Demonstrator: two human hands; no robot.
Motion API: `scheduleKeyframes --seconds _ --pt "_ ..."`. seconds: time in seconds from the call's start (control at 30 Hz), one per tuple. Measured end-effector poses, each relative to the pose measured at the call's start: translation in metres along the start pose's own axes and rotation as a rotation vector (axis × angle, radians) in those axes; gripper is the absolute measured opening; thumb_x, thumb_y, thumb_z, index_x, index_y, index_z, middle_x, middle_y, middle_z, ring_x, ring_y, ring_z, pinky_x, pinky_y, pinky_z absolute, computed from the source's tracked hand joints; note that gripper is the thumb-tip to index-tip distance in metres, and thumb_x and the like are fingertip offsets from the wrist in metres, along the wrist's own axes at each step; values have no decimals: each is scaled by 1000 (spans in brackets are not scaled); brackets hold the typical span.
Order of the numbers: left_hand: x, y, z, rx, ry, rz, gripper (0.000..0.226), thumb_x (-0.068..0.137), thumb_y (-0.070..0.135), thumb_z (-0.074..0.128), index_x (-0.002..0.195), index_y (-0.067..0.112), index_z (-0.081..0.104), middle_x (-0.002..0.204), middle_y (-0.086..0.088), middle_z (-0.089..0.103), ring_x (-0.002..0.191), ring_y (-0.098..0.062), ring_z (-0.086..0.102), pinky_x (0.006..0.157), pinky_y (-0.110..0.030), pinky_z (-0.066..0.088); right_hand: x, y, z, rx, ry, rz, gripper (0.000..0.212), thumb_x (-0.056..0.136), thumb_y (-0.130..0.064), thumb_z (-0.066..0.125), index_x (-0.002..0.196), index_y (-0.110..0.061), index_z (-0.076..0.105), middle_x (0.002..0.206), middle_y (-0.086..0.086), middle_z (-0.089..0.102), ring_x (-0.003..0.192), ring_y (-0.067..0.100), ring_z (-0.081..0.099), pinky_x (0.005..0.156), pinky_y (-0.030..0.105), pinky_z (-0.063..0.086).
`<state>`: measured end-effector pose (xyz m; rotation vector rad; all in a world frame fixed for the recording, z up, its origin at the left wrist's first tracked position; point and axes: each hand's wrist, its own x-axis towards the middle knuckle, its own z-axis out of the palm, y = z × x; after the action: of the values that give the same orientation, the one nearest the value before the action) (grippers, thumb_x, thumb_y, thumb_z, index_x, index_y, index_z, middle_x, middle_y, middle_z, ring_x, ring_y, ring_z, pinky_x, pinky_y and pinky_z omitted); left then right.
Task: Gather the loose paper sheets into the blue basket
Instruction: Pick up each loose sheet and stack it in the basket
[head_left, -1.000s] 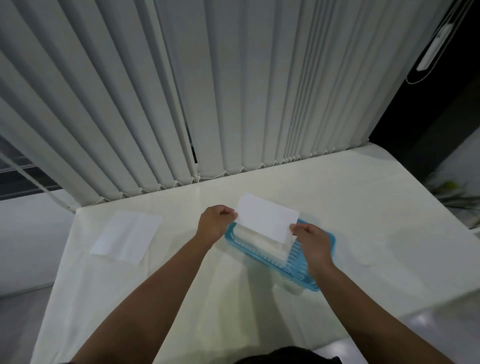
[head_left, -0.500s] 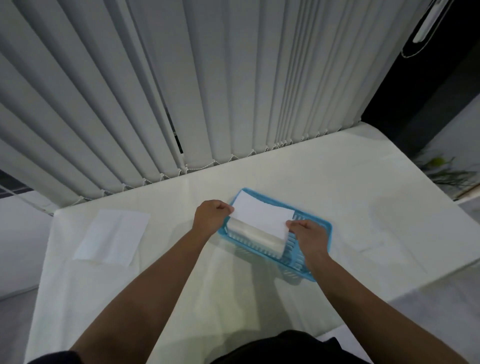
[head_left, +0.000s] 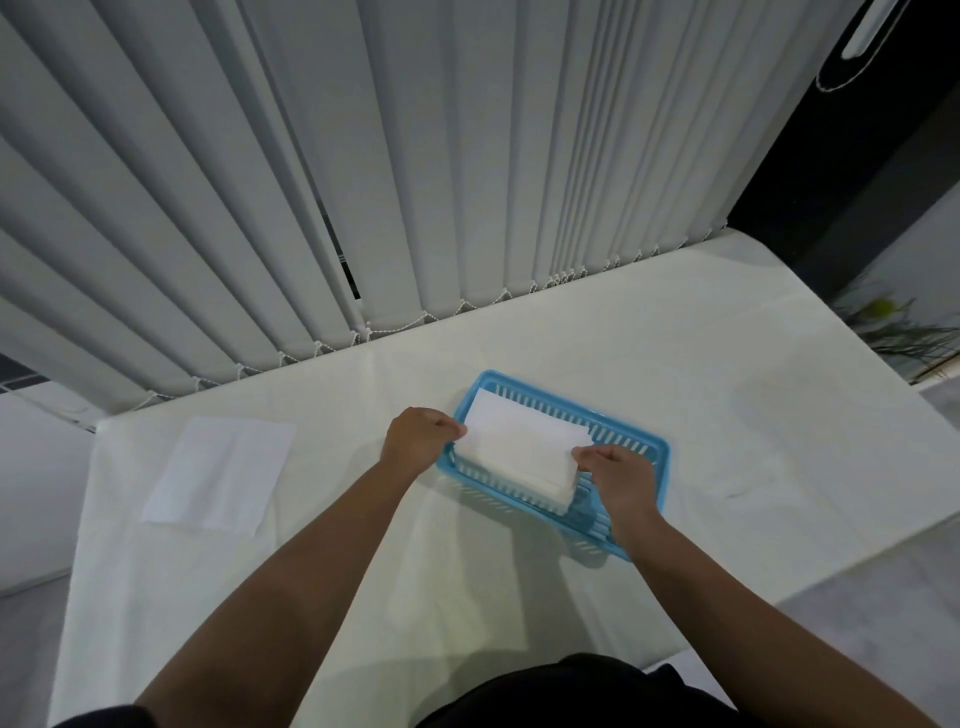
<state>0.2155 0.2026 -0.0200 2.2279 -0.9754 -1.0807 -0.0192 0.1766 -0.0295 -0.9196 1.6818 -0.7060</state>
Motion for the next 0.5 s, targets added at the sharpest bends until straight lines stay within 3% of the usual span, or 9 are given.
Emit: scheduleKeyframes --seconds 0.17,0.3,0.5 --pt "2 -2 0 -5 2 -2 22 83 29 67 93 11 74 95 -2 71 93 -19 64 85 -30 48 3 4 -3 0 -20 24 15 80 -18 75 68 -16 67 77 -1 69 77 18 61 80 34 48" --pt "3 -4 0 -3 -4 -6 17 82 29 68 87 13 72 88 1 68 85 -16 61 77 -27 46 4 4 -3 1 -27 36 14 80 -19 75 69 -15 67 80 0 70 78 18 60 81 34 48" --pt "4 -9 2 25 1 32 20 82 30 68 100 21 71 98 4 69 93 -15 63 80 -25 47 5 8 -2 -42 -14 4 11 79 -19 75 82 -13 67 86 1 67 82 19 58 74 31 44"
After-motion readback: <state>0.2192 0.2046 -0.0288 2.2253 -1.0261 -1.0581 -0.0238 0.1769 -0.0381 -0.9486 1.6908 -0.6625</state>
